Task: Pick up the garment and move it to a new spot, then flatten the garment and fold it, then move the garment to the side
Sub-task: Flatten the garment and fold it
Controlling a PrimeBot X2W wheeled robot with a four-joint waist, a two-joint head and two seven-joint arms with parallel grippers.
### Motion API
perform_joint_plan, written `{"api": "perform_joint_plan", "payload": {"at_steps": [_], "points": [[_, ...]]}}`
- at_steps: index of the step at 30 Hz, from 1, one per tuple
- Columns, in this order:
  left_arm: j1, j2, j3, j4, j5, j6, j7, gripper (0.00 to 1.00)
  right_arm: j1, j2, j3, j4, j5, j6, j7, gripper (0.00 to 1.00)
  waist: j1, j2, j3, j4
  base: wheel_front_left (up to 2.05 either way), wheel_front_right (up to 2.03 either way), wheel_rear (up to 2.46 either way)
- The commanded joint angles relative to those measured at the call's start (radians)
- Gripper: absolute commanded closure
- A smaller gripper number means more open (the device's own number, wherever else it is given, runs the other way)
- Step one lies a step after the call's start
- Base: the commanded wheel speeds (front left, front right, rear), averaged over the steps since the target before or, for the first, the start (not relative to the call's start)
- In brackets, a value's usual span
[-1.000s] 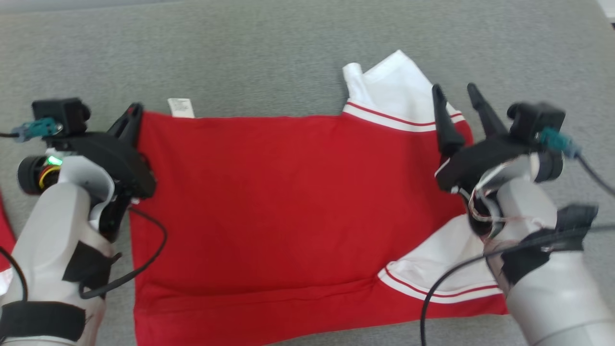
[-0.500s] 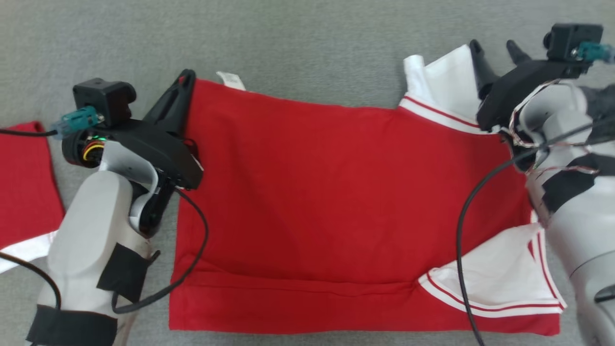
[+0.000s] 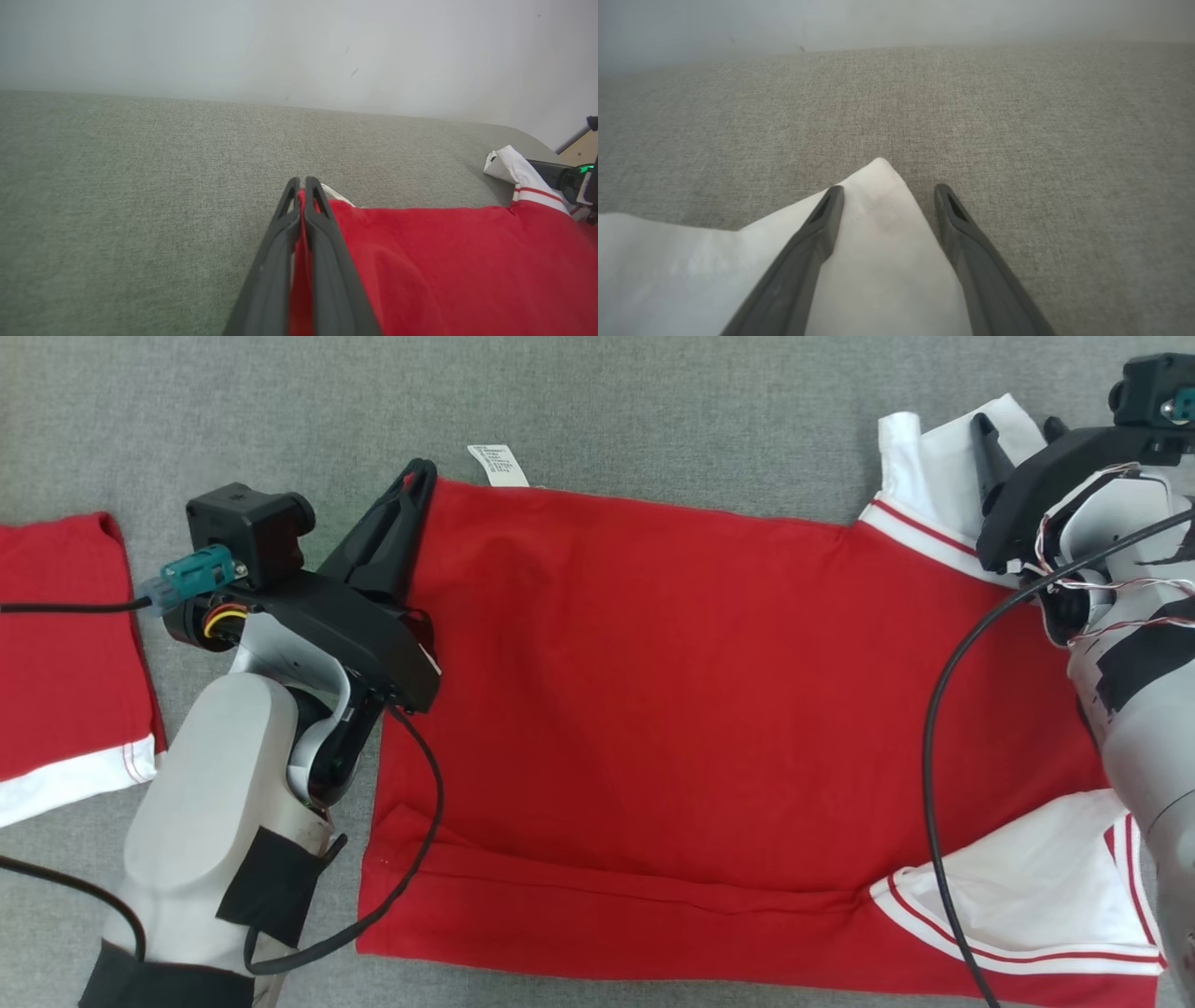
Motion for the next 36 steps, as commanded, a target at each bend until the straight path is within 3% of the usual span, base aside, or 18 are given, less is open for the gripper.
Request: {"api": "perform_joint_plan", "payload": {"at_steps": [1, 3, 12, 19, 25, 36], "points": [[0.019, 0.002, -0.003, -0.009, -0.002, 0.006, 0.003, 1.0, -0.019, -0.009, -0.001, 0.012, -0.013, -0.001, -0.006, 0.53, -0.0001, -0.0001, 0.012, 0.008, 0.0, 0.0, 0.0], [0.017, 0.003, -0.005, -0.013, -0.003, 0.006, 0.002, 1.0, -0.016, -0.009, -0.007, 0.022, -0.017, -0.001, -0.016, 1.0, -0.0001, -0.0001, 0.016, 0.01, 0.0, 0.0, 0.0], [0.045, 0.022, 0.005, 0.006, -0.006, 0.016, -0.024, 1.0, -0.012, 0.009, -0.005, 0.03, -0.04, -0.001, -0.106, 1.0, -0.0001, -0.0001, -0.013, -0.008, 0.0, 0.0, 0.0], [0.12, 0.037, 0.023, 0.027, -0.033, 0.02, -0.059, 1.0, 0.09, 0.02, 0.022, -0.045, 0.029, -0.001, -0.211, 1.0, -0.0001, -0.0001, -0.105, -0.042, 0.0, 0.0, 0.0], [0.177, 0.045, 0.034, 0.029, -0.055, 0.026, -0.072, 1.0, 0.23, -0.024, 0.075, -0.215, 0.155, -0.001, -0.234, 1.0, -0.0001, -0.0001, -0.159, -0.06, 0.0, 0.0, 0.0], [0.256, 0.069, 0.048, 0.001, -0.073, 0.042, -0.077, 1.0, 0.533, -0.148, 0.143, -0.643, 0.441, -0.001, -0.237, 1.0, -0.0001, -0.0001, -0.212, -0.096, 0.0, 0.0, 0.0]]}}
